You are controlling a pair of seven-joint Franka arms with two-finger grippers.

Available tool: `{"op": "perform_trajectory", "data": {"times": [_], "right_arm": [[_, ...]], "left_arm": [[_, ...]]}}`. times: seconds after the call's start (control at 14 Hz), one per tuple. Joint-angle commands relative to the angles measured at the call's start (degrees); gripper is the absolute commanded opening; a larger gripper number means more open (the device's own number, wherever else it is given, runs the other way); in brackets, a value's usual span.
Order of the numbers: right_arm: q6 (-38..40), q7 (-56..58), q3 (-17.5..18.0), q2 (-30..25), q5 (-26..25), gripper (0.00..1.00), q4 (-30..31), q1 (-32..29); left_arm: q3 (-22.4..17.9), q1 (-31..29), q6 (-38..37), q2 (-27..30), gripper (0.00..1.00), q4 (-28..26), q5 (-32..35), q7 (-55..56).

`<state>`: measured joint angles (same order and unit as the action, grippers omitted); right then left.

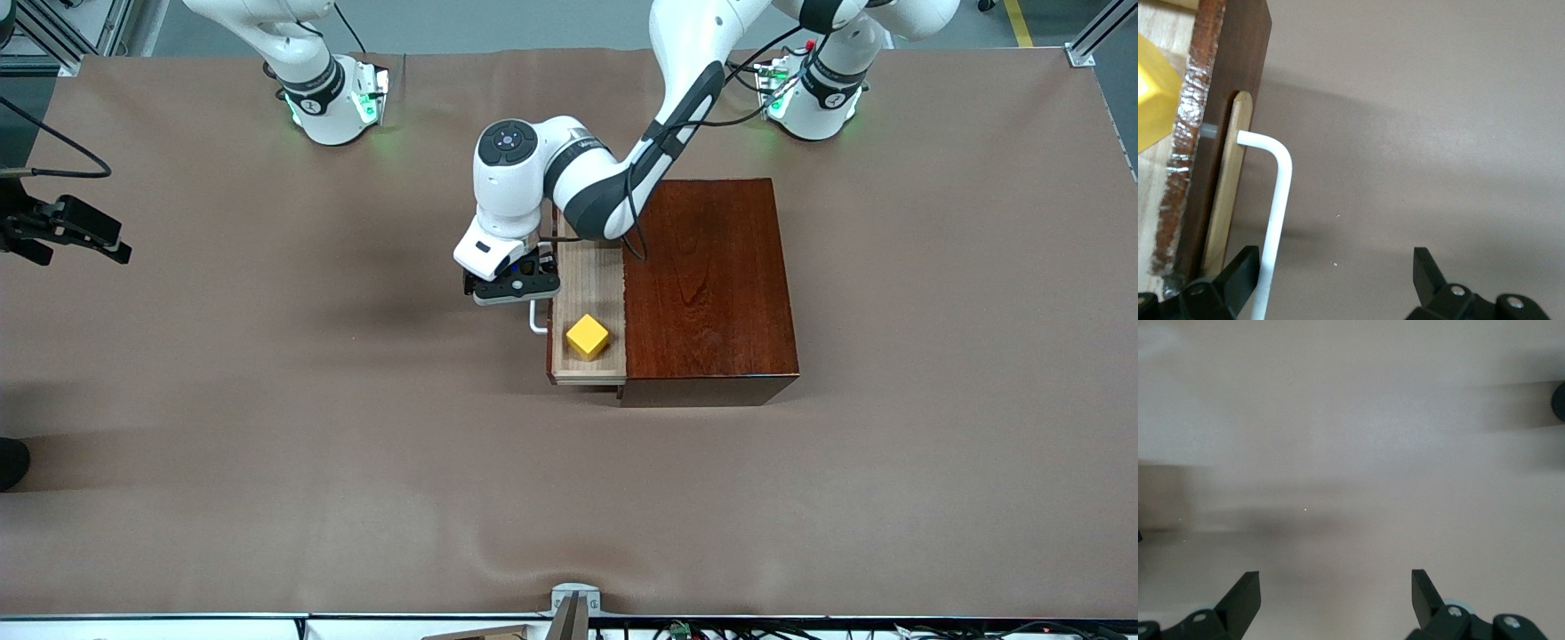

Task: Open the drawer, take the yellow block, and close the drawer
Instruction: 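Pull the drawer further open with the left gripper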

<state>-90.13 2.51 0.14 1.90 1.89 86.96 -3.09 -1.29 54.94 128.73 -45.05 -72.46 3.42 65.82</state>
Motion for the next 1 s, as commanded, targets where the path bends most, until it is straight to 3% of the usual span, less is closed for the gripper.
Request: {"op": "perform_trajectory", "data": {"times": [0.0, 0.93], "right_arm": [[0.22, 0.57, 0.74, -0.32, 0.83, 1.0, -0.3, -1.22], [0.31, 0.65, 0.74, -0.32, 0.75, 1.0, -0.38, -1.22]], "left_arm": [[1.11, 1.57, 2.05, 0.14, 1.0, 2.06, -2.63, 2.12], [0.76, 1.74, -3.4, 1.46, 1.0, 2.06, -2.45, 1.94]]}}
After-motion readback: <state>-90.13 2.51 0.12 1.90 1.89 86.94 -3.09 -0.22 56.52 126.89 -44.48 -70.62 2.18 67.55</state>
